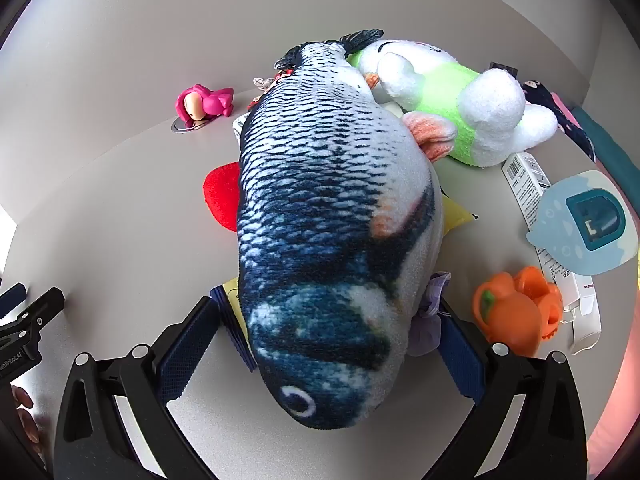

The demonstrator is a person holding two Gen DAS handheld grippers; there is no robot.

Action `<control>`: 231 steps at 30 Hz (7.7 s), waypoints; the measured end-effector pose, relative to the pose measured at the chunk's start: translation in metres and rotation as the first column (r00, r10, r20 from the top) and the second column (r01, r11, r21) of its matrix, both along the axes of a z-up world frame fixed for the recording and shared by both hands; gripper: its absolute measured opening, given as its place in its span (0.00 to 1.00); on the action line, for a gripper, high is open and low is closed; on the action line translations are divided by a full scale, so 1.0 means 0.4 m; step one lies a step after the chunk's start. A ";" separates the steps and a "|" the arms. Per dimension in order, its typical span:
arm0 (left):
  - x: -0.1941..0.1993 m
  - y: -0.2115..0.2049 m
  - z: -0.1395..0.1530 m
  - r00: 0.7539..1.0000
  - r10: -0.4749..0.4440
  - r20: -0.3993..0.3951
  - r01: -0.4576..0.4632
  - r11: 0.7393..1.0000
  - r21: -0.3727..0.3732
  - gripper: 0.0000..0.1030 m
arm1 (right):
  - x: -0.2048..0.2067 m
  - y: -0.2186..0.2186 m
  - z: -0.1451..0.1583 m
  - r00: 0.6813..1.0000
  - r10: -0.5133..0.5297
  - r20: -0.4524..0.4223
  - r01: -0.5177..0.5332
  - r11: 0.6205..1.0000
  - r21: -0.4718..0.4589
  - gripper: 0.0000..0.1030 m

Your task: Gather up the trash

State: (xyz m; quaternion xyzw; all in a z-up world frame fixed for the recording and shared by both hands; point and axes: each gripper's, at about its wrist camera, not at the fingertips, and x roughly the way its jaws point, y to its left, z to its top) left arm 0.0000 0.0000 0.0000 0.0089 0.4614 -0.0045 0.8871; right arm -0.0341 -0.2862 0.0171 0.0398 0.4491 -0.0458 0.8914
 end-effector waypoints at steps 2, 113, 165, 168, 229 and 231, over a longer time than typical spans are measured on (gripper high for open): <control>0.000 0.000 0.000 1.000 0.000 0.000 0.000 1.000 0.000 0.95 | 0.000 0.000 0.000 1.000 0.000 0.000 0.000 1.000 0.000 0.98; 0.052 -0.267 0.189 0.979 -0.197 0.051 0.200 0.976 -0.087 0.95 | 0.021 -0.192 0.248 0.991 0.039 0.131 -0.046 0.997 0.055 0.97; -0.263 -0.896 0.397 0.690 -0.677 0.256 0.719 0.683 -0.129 0.20 | -0.420 -0.716 0.512 0.888 -0.336 0.315 0.343 0.939 0.037 0.18; -0.319 -0.965 0.376 0.637 -0.733 0.238 0.768 0.629 -0.121 0.20 | -0.497 -0.765 0.486 0.872 -0.387 0.301 0.394 0.918 0.041 0.18; -0.096 -0.809 0.108 0.637 -0.766 0.088 0.763 0.643 0.073 0.94 | -0.264 -0.625 0.140 0.963 -0.267 0.044 0.253 0.945 0.207 0.85; -0.084 -0.804 0.100 0.631 -0.771 0.082 0.768 0.636 0.076 0.94 | -0.243 -0.610 0.136 0.968 -0.247 0.033 0.239 0.959 0.154 0.85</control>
